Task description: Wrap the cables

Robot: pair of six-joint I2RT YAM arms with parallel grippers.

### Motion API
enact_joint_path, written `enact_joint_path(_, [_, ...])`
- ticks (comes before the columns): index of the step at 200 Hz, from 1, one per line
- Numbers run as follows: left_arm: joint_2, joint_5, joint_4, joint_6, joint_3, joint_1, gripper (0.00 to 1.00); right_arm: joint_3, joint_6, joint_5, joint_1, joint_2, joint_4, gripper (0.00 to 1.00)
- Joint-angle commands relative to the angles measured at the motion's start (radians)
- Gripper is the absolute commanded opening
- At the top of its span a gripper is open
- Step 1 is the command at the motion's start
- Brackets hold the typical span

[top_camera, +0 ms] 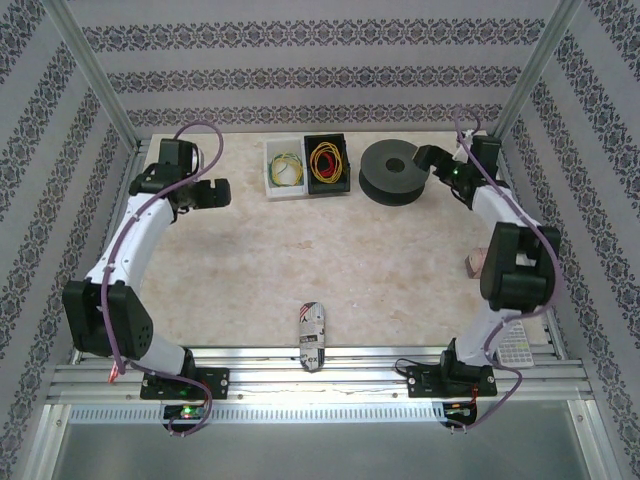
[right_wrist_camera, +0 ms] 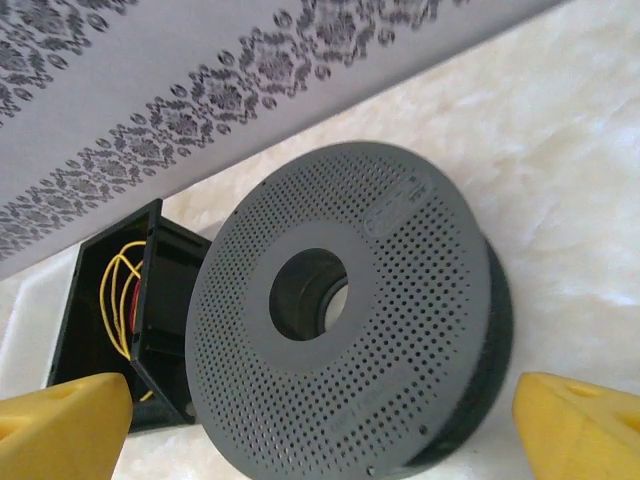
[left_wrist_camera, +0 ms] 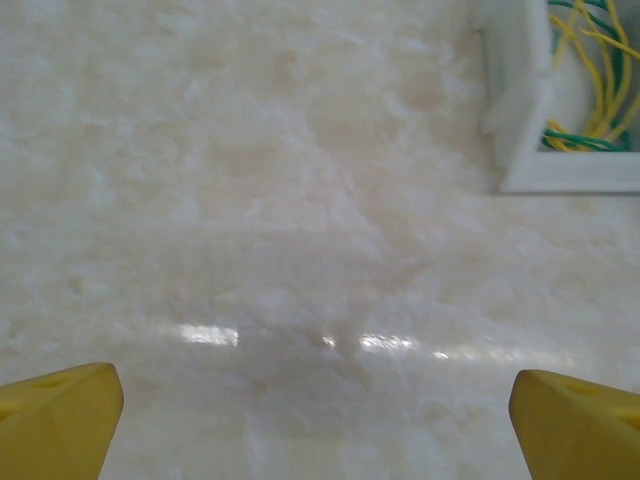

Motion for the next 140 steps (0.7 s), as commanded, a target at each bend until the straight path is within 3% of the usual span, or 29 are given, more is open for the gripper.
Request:
enact_joint_path(1, [0.046, 0.092, -0.204, 0.016, 0.06, 0.002, 1.0, 0.074, 0.159, -0.092, -0.024, 0.111, -0.014, 0.98])
enact_joint_path(64, [0.054, 0.038, -0.262, 0.029, 0.06, -0.001, 1.0, 0.193, 0.236, -0.102, -0.015, 0.292, 0.017, 0.94])
enact_joint_path(110, [0.052, 0.036, -0.263, 0.027, 0.063, -0.002, 1.0, 0.212, 0.294, -0.117, -0.013, 0.352, 0.068, 0.75])
enact_joint_path(140, [0.053, 0.028, -0.263, 0.032, 0.065, -0.002, 1.0, 0.219, 0.317, -0.117, -0.014, 0.374, 0.079, 0.69])
